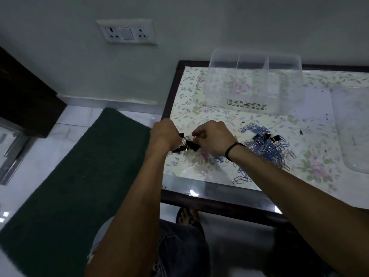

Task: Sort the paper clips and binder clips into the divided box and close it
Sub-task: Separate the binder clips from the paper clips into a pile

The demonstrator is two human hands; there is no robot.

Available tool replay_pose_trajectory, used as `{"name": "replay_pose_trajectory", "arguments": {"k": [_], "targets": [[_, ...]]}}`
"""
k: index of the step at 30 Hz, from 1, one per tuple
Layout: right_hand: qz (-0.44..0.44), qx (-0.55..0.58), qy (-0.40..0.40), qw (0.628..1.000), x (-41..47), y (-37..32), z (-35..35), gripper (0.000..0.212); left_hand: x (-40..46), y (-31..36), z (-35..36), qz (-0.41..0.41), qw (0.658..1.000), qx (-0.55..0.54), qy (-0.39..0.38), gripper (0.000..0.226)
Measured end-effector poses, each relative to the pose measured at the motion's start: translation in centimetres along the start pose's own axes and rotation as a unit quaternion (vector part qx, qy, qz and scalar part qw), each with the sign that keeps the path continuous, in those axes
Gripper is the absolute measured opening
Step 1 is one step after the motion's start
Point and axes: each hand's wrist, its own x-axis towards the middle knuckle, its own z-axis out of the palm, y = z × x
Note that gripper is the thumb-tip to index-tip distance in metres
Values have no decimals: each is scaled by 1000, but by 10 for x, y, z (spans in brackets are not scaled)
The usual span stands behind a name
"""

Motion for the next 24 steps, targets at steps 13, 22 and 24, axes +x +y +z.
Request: {"name": "replay_pose_trajectory", "arguments": {"k": [13, 22, 24], "targets": [[18, -99, 6, 995, -21, 33, -62, 22, -10, 60, 22, 152, 987, -16, 46, 32], [76, -188, 32, 979, -55, 86, -115, 11, -42, 116, 62, 343, 936, 16, -74, 17], [80, -193, 15, 978, -61, 94, -118, 11, -47, 123, 66, 354, 927, 45, -116, 18]]}}
